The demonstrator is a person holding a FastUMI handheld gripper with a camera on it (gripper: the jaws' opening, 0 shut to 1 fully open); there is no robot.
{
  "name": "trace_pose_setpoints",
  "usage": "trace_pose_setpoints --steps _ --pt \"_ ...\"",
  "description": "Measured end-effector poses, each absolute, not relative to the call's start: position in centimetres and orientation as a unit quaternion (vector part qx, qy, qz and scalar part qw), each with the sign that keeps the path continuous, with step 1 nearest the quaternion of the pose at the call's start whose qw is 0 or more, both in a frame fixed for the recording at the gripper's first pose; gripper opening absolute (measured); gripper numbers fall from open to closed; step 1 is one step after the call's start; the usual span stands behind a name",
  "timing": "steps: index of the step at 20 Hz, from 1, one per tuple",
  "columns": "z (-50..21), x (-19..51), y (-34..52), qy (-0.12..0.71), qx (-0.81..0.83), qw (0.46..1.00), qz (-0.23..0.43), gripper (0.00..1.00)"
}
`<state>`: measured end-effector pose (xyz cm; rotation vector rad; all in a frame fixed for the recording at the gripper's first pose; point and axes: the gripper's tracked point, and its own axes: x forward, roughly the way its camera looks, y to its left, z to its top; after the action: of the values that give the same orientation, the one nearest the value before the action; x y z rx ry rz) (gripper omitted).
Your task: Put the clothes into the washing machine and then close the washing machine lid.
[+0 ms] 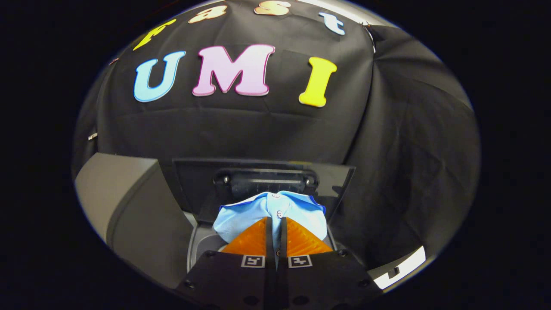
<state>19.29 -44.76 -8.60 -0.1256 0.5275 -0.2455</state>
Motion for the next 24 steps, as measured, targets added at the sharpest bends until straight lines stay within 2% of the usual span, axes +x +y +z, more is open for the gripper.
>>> trace_pose_setpoints --steps 11,18,24 --pt "-22.7 18.5 -47.0 0.365 -0.048 0.921 -0.126 0.05" --pt "-30.9 15.9 -46.5 0.468 -0.045 0.875 -0.110 0.05" --pt "-34.2 14.3 -46.8 0.511 -0.042 0.851 -0.113 0.05"
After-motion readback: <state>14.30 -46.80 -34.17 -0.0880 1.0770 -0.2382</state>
